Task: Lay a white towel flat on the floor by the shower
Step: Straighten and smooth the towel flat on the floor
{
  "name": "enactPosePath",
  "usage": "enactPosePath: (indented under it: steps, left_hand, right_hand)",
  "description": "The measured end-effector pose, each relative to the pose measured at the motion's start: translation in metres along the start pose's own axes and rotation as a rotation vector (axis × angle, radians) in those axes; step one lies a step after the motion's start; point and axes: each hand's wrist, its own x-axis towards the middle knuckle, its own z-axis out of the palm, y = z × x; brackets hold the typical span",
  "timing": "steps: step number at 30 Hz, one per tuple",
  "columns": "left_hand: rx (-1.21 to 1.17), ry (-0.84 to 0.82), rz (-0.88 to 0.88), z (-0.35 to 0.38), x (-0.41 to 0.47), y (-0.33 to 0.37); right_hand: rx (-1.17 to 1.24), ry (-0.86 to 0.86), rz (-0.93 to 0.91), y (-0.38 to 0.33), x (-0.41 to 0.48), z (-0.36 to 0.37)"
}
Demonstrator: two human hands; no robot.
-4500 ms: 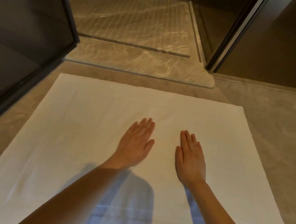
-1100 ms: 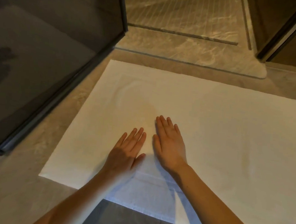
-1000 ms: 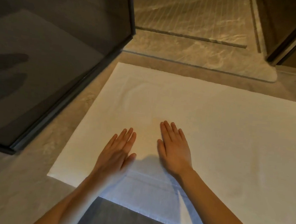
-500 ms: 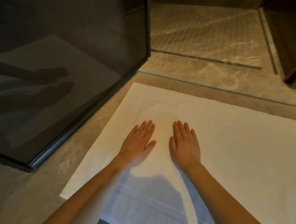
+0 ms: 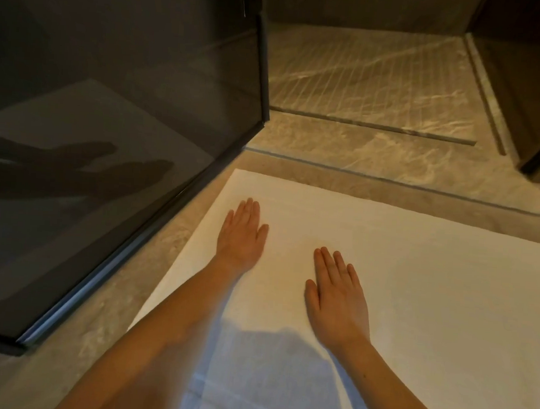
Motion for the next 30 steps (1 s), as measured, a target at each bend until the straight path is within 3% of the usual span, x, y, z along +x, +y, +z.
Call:
enactPosePath:
  steps: [3,8,13,19,23,30]
  left_hand:
    - [-0.002,0.018,-0.009,-0.007,0.003,0.003]
    - [0.021,0.048,0.301,0.012,-0.026,0.041]
    - [0.014,-0.036,0.138,0.008,-0.033,0.04]
    - [0.031,-0.036,0.287,-0.012,-0.068,0.071]
    - [-0.098,0.083,0.344,-0.039,-0.1,0.089]
    - [-0.291,0.163,0.341,-0.097,-0.17,0.138]
  right_hand:
    - [0.017,0.0,0.009,0.001,0.0,0.001]
    - [0.017,-0.007,0.008,0.001,0.002,0.0]
    - [0.022,-0.004,0.013,0.001,0.002,-0.001]
    - [0.138,-0.019,0.017,-0.003,0.0,-0.014]
    - [0.326,0.089,0.055,-0.005,-0.02,-0.049]
    - [0.283,0.047,0.141,0.017,-0.098,-0.148]
